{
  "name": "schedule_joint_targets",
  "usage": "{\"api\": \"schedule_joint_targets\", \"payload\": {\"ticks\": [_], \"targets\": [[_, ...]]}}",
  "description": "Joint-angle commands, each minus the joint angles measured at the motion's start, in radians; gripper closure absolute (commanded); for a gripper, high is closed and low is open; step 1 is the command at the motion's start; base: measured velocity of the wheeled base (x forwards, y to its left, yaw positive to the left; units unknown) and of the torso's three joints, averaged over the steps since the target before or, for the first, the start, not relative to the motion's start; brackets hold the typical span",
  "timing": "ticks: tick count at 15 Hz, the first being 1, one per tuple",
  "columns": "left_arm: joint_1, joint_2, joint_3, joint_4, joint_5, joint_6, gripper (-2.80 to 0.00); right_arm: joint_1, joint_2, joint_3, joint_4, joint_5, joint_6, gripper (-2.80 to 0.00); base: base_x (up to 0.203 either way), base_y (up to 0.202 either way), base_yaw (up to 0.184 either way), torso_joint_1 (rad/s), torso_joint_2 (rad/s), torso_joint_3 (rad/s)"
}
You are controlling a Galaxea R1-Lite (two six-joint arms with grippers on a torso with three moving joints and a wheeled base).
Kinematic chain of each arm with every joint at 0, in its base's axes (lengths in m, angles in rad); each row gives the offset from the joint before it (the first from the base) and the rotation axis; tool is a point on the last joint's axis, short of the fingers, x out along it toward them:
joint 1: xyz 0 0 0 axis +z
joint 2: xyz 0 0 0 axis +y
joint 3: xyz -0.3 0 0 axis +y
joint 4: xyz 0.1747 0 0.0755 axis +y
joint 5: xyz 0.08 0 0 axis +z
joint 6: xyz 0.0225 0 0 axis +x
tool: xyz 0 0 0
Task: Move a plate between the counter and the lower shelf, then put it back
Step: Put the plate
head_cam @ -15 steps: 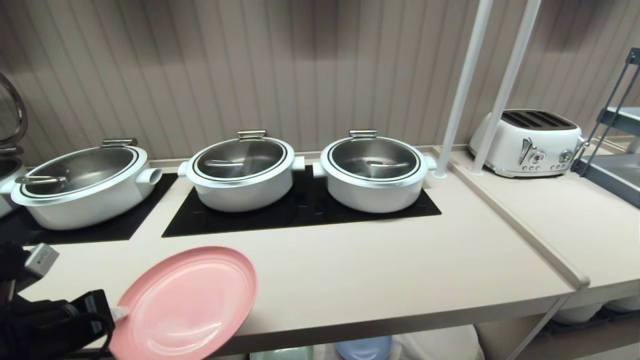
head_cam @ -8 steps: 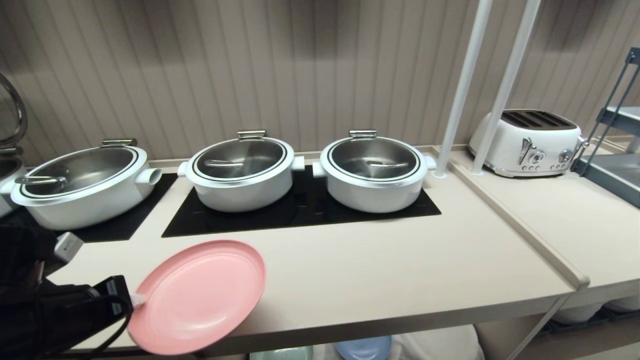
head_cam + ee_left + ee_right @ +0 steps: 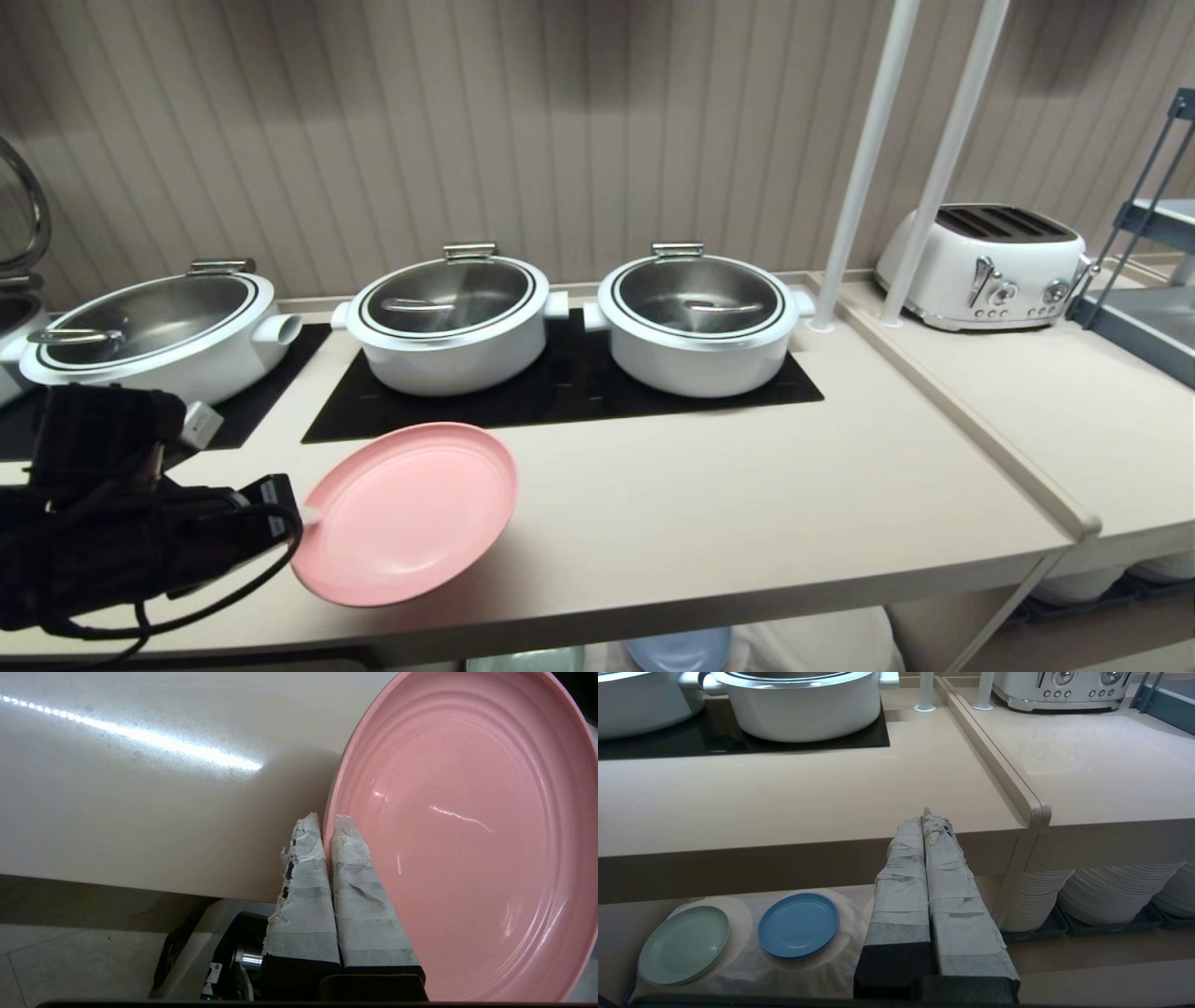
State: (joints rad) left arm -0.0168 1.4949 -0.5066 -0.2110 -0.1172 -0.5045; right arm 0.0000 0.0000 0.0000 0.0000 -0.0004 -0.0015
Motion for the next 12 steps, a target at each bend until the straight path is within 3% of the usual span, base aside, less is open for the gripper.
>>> {"api": "schedule_joint_targets", "payload": {"ticks": [1,7,12], "targets": [[-0.001,0.033,0.000,-0.006,-0.004,-0.003,0.00,0.000,0.000,0.000,0.000,0.000,0.000,0.00,0.000,0.000,0.000,0.000,0.00,0.000],[0.003,0.162,-0.007,-0.147,-0.023,-0.003,0.00,-0.001,0.000,0.000,0.000,0.000,0.000,0.00,0.000,0.000,0.000,0.000,0.00,0.000],[0.000,0.198,-0.007,-0.162,-0.024,0.003,0.00,-0.002,0.000,0.000,0.000,0.000,0.000,0.00,0.000,0.000,0.000,0.000,0.00,0.000]]}}
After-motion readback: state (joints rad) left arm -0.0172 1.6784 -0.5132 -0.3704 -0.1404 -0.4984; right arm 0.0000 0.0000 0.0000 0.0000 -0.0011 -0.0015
